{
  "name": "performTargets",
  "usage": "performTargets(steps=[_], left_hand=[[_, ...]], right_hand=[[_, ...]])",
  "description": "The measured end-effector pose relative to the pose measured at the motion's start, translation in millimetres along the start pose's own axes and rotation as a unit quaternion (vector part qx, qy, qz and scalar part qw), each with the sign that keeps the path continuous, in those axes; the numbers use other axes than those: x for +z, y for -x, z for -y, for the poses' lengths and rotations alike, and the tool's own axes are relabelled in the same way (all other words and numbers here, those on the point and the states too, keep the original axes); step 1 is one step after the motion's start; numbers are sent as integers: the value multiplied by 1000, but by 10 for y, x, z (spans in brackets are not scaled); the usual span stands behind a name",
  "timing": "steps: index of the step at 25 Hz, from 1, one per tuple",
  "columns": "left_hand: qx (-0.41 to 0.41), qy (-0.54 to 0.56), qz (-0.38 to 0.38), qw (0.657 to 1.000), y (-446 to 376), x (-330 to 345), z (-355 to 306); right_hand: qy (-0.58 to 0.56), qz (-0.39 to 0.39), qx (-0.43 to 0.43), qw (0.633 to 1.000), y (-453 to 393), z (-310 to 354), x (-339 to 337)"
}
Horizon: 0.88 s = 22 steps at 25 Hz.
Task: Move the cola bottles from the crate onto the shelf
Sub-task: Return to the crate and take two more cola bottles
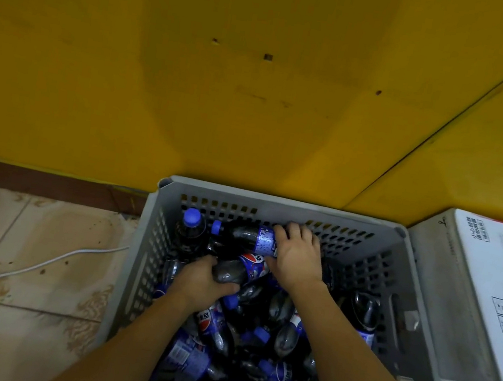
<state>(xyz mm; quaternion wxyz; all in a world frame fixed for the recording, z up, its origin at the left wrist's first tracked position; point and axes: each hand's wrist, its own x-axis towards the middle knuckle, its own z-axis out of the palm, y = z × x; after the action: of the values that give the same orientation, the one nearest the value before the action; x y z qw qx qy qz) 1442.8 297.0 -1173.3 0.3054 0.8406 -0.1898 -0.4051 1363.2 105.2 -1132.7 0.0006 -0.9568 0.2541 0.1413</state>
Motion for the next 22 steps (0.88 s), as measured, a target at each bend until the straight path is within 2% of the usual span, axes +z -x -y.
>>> performTargets(steps=[6,10,13,18,22], left_hand=[[18,53,-112,992,230,-194,-185],[90,50,-142,985,315,-386,-439],[119,96,-186,971,294,-537,-663],[125,176,-160,963,163,-520,-814],[121,210,-160,957,57,-403,-792]], right_hand=[[-99,7,19,995,102,-50,-75],[-176,-17,24,984,211,-143,-60],[-293,-38,53,954,270,-212,-74],[-443,-64,89,890,427,-132,-68],[-517,-43,101,849,445,13,13]])
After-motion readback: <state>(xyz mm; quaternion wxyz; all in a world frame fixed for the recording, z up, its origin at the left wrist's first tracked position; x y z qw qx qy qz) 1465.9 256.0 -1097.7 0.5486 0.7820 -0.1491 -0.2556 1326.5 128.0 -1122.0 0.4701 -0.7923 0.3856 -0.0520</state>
